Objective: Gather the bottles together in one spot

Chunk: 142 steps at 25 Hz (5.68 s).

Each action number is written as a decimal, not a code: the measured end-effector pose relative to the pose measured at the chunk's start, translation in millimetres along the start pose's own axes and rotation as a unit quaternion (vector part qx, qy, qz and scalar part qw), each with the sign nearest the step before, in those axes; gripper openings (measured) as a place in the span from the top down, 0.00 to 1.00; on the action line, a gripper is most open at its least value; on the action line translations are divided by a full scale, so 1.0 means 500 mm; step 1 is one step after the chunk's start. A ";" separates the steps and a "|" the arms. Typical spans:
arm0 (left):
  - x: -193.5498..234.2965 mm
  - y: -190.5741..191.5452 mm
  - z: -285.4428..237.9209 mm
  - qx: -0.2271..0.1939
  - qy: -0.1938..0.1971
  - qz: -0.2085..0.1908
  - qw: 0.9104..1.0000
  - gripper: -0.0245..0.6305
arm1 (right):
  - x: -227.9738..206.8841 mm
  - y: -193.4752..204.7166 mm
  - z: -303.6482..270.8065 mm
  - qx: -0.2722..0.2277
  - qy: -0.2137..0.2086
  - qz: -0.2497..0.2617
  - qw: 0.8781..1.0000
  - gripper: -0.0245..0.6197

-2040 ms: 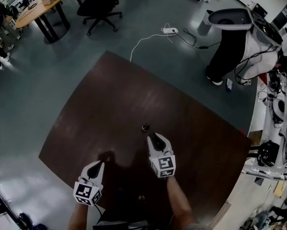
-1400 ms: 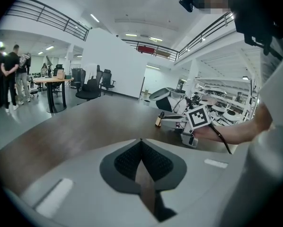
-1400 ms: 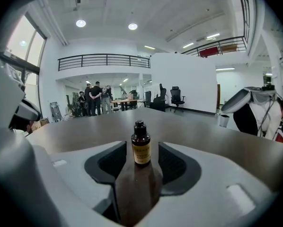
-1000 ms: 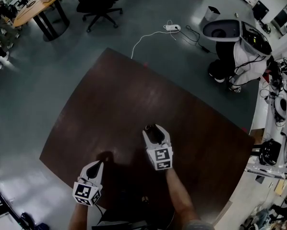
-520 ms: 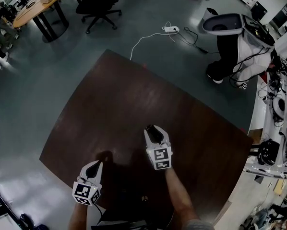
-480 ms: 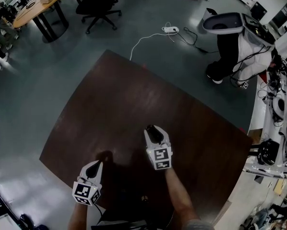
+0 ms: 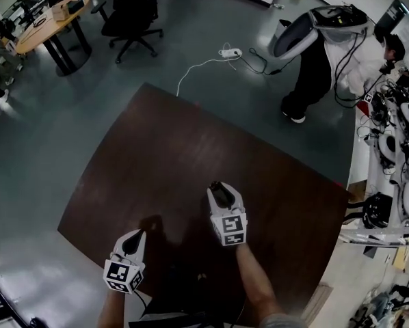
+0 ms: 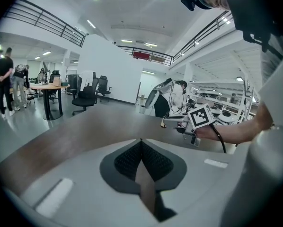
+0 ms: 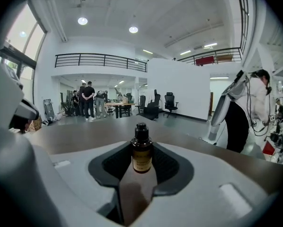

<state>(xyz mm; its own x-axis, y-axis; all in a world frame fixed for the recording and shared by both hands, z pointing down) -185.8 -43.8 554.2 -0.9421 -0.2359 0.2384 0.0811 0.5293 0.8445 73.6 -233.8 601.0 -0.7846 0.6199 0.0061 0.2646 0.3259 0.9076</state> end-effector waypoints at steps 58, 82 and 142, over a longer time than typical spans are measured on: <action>-0.273 0.110 0.179 -0.038 0.112 -0.073 0.990 0.96 | 0.257 0.221 0.598 -0.045 0.049 -0.026 0.997 0.75; -0.262 0.161 0.167 -0.020 0.104 -0.070 0.992 0.96 | 0.290 0.333 0.541 0.019 -0.009 -0.017 1.000 0.75; -0.360 0.055 0.252 -0.076 0.168 -0.118 0.976 0.96 | 0.257 0.119 0.729 -0.104 0.127 -0.107 0.981 0.96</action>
<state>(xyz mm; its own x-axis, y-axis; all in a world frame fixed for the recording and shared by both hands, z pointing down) -54.9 115.7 474.2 -0.7828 -0.6040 0.1500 -0.0546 0.3066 0.9503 192.6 125.3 502.8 -0.9314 0.3458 -0.1139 -0.0211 0.2611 0.9651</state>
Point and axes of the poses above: the fingertips, and each gripper's own axes: z backward along the fingers, x to its left, y out of its underside, the point moved 9 cm from there along z, backward along the fingers, and after that the axes turned 1 degree about x, right-handed, at the moved point
